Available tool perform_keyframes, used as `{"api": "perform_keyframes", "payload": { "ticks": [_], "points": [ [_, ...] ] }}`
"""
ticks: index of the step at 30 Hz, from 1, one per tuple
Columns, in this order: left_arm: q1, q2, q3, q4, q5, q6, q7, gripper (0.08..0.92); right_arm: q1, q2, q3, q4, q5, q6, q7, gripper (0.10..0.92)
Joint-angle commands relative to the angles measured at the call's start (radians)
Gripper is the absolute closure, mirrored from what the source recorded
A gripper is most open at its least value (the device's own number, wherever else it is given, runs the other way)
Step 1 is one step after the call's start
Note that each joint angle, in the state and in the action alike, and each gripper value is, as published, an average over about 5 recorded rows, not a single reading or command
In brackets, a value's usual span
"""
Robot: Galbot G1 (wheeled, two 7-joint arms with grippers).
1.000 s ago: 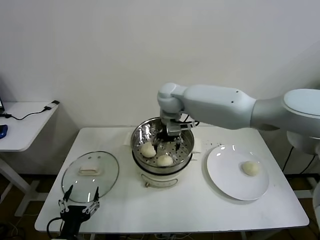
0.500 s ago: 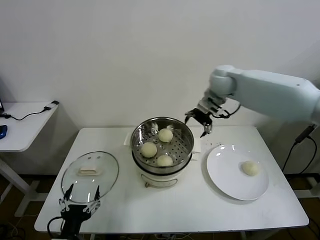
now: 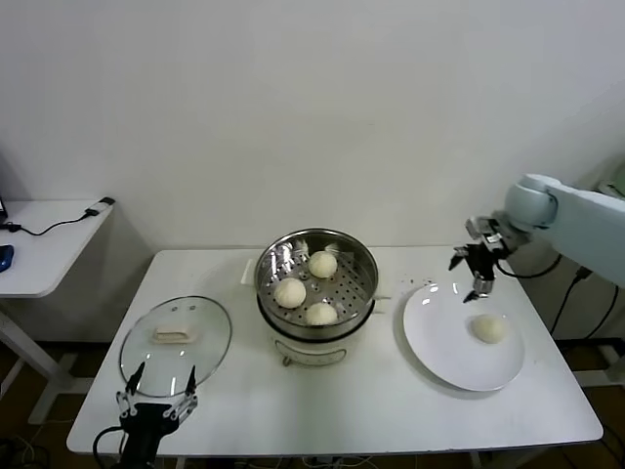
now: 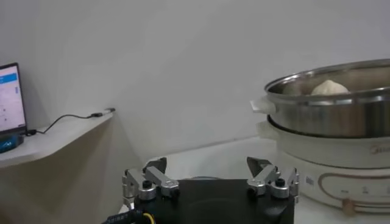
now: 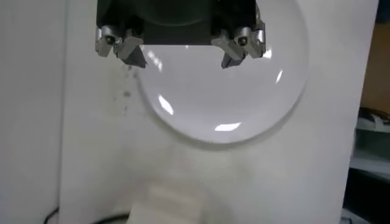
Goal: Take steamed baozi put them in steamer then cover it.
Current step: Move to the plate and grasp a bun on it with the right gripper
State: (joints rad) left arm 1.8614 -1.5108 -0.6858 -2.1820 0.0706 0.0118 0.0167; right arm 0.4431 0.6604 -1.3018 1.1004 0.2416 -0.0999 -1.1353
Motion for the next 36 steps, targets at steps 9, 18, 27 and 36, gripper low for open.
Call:
{"api": "perform_keyframes", "payload": {
  "ticks": [9,18,27,36],
  "points": [
    [0.004,-0.011,0.007,0.0,0.025,0.006,-0.001,0.177,-0.409,-0.006,0.39,-0.267,-0.347,0.084,-0.034,0.203],
    [0.003,-0.012,0.006,0.012,0.033,0.007,-0.002,0.177,-0.436,0.089,0.449,-0.351,-0.383,0.104,-0.022,0.203],
    [0.005,-0.012,0.004,0.017,0.035,0.005,-0.002,0.177,-0.437,0.133,0.46,-0.364,-0.377,0.103,-0.015,0.203],
    [0.01,-0.012,0.003,0.015,0.034,0.003,-0.002,0.177,-0.432,0.142,0.46,-0.37,-0.364,0.101,-0.019,0.205]
  ]
}}
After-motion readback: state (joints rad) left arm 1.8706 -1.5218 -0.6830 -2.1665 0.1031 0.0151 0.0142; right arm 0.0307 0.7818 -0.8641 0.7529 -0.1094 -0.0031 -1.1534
